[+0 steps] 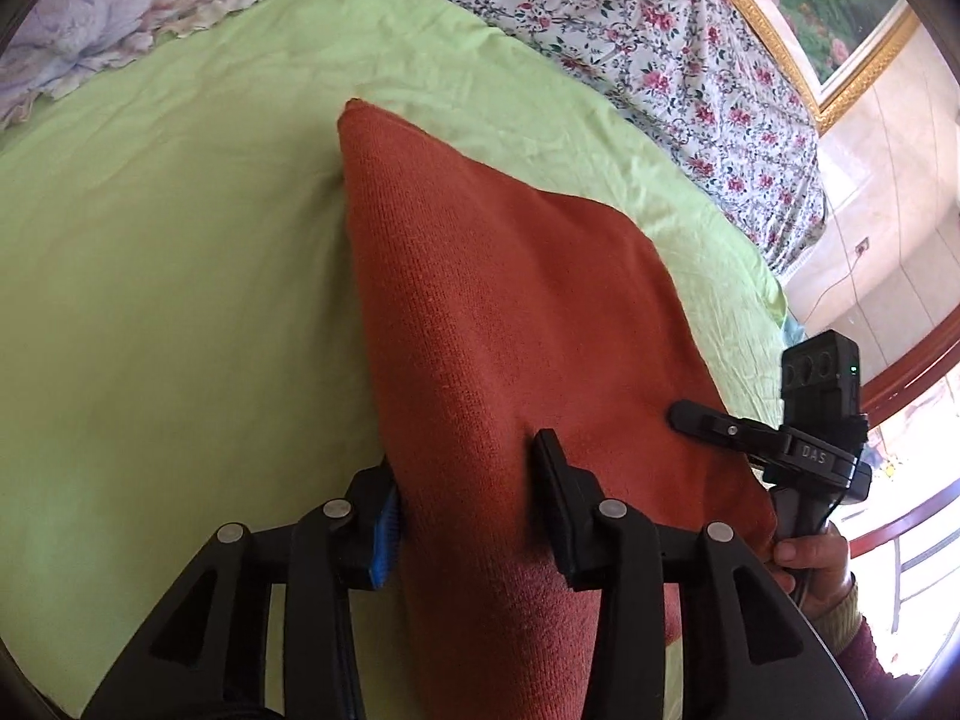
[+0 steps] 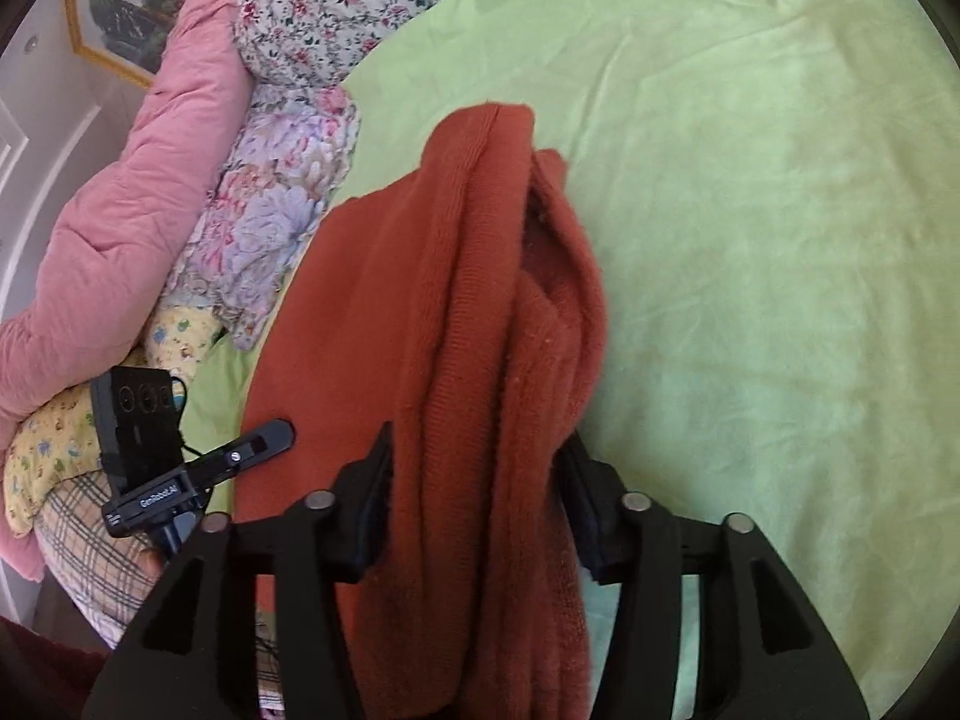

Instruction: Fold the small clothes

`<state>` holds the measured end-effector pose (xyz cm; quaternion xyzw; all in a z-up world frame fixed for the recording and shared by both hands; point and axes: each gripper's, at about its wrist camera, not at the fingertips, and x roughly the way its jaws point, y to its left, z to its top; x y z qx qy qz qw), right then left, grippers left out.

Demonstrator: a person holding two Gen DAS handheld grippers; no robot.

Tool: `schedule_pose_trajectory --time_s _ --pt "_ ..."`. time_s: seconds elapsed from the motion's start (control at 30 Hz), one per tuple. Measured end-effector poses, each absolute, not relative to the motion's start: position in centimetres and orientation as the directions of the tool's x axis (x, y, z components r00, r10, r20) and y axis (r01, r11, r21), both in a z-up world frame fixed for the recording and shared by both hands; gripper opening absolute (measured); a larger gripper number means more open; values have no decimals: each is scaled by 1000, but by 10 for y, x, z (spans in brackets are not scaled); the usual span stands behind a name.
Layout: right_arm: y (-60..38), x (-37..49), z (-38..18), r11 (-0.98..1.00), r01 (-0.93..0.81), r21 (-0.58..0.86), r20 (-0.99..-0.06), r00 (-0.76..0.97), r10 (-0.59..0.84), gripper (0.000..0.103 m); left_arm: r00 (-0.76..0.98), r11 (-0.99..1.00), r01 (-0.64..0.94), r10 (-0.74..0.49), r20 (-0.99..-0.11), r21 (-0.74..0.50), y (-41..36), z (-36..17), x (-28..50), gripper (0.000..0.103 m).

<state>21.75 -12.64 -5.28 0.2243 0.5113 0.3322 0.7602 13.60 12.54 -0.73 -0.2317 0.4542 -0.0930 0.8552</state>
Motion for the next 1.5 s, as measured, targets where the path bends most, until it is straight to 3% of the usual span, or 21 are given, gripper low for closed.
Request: schedule_pose_trajectory --time_s 0.2,0.37,0.4,0.43,0.47,0.5,0.57,0.63,0.73,0.83,0.9,1.03,1.17,1.27,1.33,1.4,1.5 --pt "-152 224 -18 742 -264 616 -633 393 667 57 600 884 -92 -318 -734 -459 143 6 143 50" --pt "-134 252 -4 757 -293 583 -636 415 651 55 604 882 -171 -257 -754 -438 160 3 171 51" --pt "-128 259 -5 757 -298 582 -638 411 652 52 601 886 -184 -240 -762 -425 162 0 175 50" --pt "-122 267 -8 752 -299 587 -640 398 658 42 596 892 -201 -216 -773 -404 163 -2 179 45" --pt "-118 273 -14 750 -302 589 -649 376 661 22 587 898 -215 -194 -786 -383 163 -6 185 38" --pt "-109 280 -20 756 -306 579 -670 350 655 11 581 899 -215 -196 -790 -381 161 -8 188 25" --pt "-105 284 -12 753 -338 565 -653 375 659 11 585 920 -214 -149 -797 -329 154 -6 190 25" --pt "-106 282 14 727 -395 562 -580 439 687 10 584 939 -199 -118 -803 -282 147 -6 190 25" --pt "-104 290 9 779 -370 507 -653 426 627 10 577 952 -191 -87 -812 -238 140 -7 193 25" --pt "-100 292 -30 811 -334 481 -742 337 579 10 572 968 -171 -54 -819 -184 131 -6 192 26" --pt "-109 286 -38 801 -307 513 -723 349 597 12 575 974 -159 -41 -817 -161 126 -1 185 27" --pt "-131 263 -20 801 -251 544 -701 389 598 34 595 981 -103 -73 -800 -167 118 18 147 28" --pt "-150 214 2 765 -284 578 -638 426 641 35 626 988 -32 -97 -774 -150 105 30 83 29" --pt "-158 173 6 759 -289 584 -624 438 647 35 619 986 1 -134 -774 -170 100 27 46 33" --pt "-165 152 3 758 -280 589 -620 445 646 35 610 982 17 -158 -777 -186 95 20 23 47" --pt "-168 138 -1 758 -269 594 -619 448 645 35 598 978 23 -179 -782 -206 90 9 8 53" --pt "-167 128 -8 758 -260 597 -622 446 643 35 569 987 2 -132 -811 -159 83 -8 3 53"
